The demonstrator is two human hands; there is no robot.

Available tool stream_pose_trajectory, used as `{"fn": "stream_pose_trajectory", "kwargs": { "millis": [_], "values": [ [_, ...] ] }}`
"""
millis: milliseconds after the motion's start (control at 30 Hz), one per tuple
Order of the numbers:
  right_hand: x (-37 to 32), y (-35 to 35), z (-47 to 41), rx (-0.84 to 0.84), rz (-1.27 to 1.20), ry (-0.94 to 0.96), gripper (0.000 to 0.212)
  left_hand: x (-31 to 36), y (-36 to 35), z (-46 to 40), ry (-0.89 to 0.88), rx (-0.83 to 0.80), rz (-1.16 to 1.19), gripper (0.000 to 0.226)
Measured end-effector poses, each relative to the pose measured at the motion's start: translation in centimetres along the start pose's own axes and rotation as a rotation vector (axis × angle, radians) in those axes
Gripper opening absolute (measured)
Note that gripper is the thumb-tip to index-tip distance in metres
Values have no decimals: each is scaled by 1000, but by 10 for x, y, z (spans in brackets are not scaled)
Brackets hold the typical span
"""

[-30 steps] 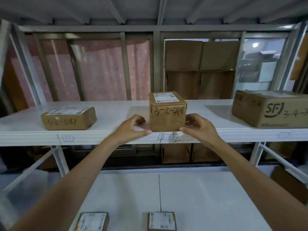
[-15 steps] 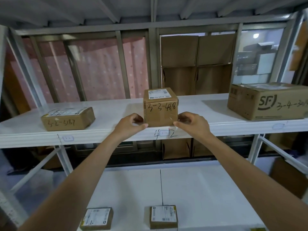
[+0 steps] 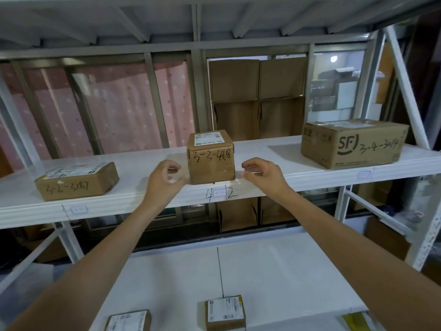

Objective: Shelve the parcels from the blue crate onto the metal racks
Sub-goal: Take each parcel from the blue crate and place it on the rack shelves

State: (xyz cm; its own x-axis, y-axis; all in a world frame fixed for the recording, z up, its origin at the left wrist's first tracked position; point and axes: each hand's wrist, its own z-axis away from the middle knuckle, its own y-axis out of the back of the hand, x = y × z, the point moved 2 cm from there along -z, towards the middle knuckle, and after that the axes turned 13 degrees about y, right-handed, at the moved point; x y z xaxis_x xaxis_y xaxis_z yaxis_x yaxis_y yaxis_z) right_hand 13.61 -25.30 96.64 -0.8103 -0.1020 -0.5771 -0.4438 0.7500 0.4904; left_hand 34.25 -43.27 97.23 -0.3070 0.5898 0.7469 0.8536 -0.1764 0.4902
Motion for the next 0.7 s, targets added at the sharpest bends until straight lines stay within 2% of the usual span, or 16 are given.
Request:
{"fn": "stream_pose_trajectory", "kwargs": {
  "millis": [67, 100, 167, 233, 300, 400, 467, 567, 633, 700],
  "values": [
    [1, 25, 7, 120, 80, 84, 25, 16, 9, 8, -138, 266, 91, 21],
    [2, 41, 9, 175, 141, 126, 24, 31, 10, 13, -188, 337, 112, 19],
    [0, 80, 9, 284, 255, 203, 24, 71, 0, 20, -291, 358, 144, 17],
    [0, 125, 4, 391, 331, 237, 23, 119, -26, 26, -389, 309, 161, 15],
    [9, 177, 0, 515, 313, 213, 26, 162, -65, 31, -421, 192, 168, 15],
    [42, 253, 7, 672, 245, 145, 33, 204, -140, 33, -333, -57, 131, 26],
    [75, 299, 17, 715, 238, 93, 40, 215, -189, 32, -239, -161, 55, 34],
    [136, 349, 31, 597, 239, 13, 46, 217, -246, 34, -77, -340, 14, 55],
    [175, 363, 38, 399, 201, -32, 48, 214, -270, 37, 7, -443, -38, 68],
    [202, 362, 42, 161, 169, -23, 49, 212, -281, 38, 61, -442, -69, 60]
  ]
}}
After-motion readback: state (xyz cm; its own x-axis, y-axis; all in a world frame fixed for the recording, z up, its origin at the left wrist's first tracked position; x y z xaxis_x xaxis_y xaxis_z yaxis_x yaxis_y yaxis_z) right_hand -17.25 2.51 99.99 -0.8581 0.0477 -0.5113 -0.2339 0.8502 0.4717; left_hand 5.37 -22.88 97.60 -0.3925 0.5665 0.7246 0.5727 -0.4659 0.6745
